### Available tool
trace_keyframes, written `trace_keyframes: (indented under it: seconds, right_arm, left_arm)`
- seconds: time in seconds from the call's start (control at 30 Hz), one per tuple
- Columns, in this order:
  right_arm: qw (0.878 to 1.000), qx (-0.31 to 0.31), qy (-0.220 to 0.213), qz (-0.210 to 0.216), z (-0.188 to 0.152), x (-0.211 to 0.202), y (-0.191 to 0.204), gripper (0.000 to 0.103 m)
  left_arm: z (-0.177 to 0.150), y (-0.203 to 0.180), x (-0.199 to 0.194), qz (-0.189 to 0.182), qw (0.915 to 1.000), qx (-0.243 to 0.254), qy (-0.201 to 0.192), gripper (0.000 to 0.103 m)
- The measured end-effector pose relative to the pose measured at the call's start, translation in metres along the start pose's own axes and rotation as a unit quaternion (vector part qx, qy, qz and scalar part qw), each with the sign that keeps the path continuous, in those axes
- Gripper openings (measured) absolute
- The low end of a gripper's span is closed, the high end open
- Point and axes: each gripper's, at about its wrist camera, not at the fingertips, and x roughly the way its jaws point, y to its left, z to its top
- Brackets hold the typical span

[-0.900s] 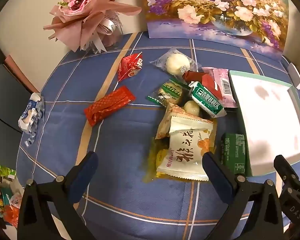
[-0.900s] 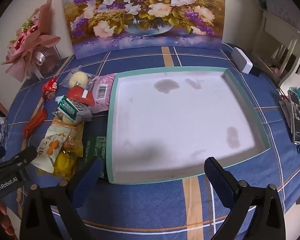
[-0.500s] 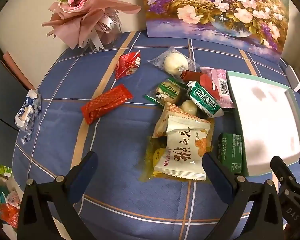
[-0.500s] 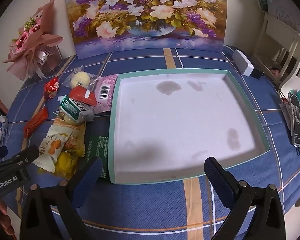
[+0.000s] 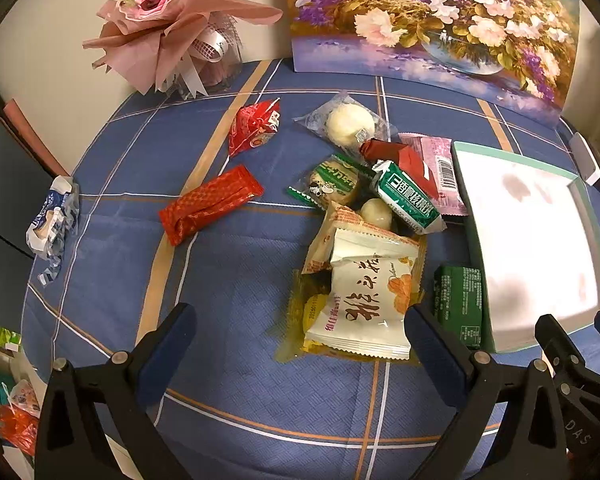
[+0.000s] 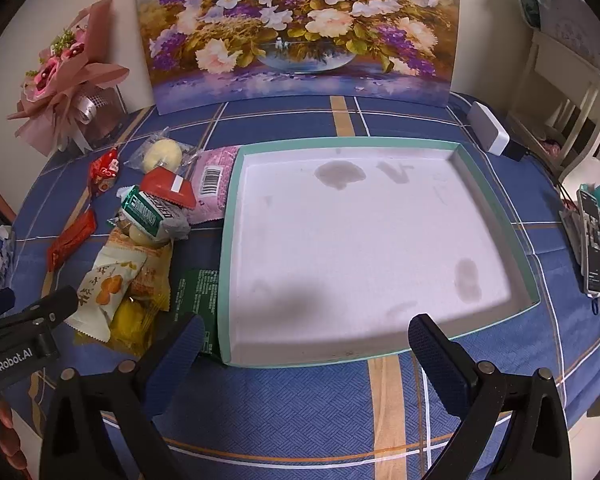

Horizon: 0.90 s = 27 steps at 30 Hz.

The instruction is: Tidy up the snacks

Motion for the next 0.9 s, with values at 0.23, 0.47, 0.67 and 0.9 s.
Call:
trace_keyframes:
  seconds: [0.23,0.47,0.67,0.9]
  right_arm:
    - [1.0,-0.002,0.002,0.0,-0.0001,0.0003,0.0008,0.103]
    - [1.0,-0.003,0.002,-0.001,-0.0008,0.0012,0.0013,0.103]
    - [1.0,-0.005,0.003,-0.001,-0.0017,0.0026,0.0027,0.103]
    - [1.0,-0.007,0.005,-0.002,-0.0019,0.0029,0.0035,0.103]
  left_arm:
    - [-0.0001,0.0005,0.0006,-0.002,1.0,-0.002,0.002,0.103]
    - [0.0,0.0012,0.001,-0.005,1.0,-0.002,0.003,0.103]
    - [-0.0001,0.0008,0.0014,-0.006,1.0,-0.003,0.005,0.103]
    - [-0.0002,0.001,0.0014,-0.006,1.0,-0.004,0.005,0.103]
